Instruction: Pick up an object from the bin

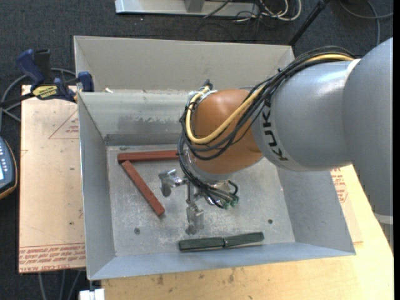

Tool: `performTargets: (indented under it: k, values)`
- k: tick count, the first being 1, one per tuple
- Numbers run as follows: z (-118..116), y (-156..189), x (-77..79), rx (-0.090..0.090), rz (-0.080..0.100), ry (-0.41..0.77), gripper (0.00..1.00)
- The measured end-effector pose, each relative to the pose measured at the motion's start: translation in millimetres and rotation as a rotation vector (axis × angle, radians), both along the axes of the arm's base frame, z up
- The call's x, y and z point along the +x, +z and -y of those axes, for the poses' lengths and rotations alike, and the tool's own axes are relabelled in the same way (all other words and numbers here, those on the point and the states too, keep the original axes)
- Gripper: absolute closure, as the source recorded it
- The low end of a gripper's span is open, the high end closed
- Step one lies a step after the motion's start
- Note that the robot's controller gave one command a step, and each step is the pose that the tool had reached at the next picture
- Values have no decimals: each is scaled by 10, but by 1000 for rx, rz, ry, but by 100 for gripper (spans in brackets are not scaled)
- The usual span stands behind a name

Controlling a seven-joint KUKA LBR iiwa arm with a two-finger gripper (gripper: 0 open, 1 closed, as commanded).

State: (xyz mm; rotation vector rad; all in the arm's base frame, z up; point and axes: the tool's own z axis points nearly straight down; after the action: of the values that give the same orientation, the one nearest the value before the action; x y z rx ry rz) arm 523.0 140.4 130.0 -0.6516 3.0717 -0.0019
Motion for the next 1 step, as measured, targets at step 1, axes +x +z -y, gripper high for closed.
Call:
performTargets:
  k: [1]
  values:
    - [932, -618, -48, 0, -5, 39, 0]
